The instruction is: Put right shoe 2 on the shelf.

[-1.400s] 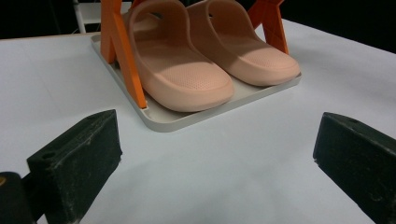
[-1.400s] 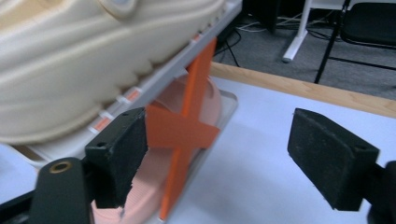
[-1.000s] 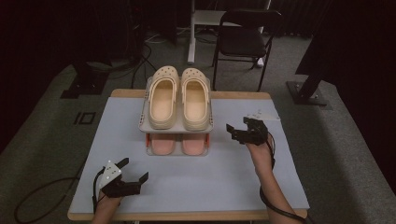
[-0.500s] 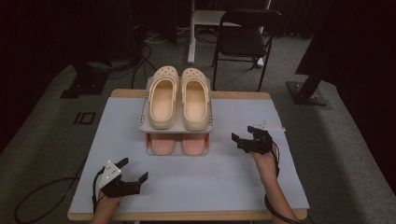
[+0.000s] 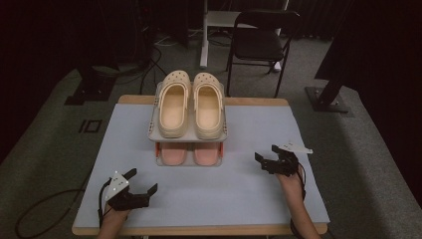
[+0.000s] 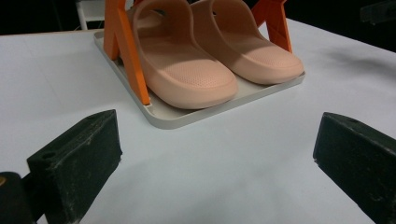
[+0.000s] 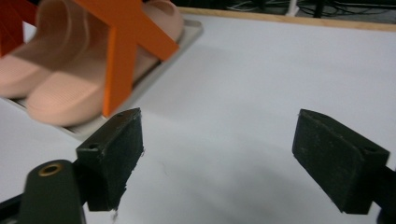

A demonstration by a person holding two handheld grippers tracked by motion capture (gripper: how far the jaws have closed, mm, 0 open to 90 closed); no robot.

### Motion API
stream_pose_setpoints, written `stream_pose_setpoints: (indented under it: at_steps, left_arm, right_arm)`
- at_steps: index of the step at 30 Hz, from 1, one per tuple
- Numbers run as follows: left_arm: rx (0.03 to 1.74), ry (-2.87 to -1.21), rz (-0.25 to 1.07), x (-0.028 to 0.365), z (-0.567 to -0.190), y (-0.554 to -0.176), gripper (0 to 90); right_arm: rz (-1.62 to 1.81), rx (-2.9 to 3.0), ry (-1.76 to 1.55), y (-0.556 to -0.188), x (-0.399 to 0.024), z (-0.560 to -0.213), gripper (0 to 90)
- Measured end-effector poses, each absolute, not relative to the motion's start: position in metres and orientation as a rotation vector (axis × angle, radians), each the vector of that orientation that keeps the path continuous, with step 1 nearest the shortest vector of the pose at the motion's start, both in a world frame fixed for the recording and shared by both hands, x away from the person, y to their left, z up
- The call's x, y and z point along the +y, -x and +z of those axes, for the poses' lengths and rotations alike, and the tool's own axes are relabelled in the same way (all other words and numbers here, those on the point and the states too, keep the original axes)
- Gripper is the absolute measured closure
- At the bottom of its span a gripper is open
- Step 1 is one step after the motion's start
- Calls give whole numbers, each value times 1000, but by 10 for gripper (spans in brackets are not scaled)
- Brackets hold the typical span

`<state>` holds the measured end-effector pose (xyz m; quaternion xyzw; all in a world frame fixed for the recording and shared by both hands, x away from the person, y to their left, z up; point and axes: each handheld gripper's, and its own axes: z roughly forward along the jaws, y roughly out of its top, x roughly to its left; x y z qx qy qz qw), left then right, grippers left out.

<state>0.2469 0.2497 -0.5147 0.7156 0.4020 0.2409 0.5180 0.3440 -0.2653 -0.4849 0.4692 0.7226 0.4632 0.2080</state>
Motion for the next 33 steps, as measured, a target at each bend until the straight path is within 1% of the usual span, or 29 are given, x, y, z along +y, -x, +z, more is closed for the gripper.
stream_pose_setpoints:
  at_steps: [16, 23, 33]
  left_arm:
    - [966, -1719, 580, 250, -515, -247, 10]
    - [964, -1719, 584, 250, -514, -246, 10]
    - [965, -1707, 588, 252, -513, -245, 10]
  right_arm:
    - [1199, 2033, -1367, -321, -298, -509, 151]
    - [1206, 2027, -1361, -310, -303, -514, 151]
    - [1182, 2039, -1365, -309, -304, -521, 151]
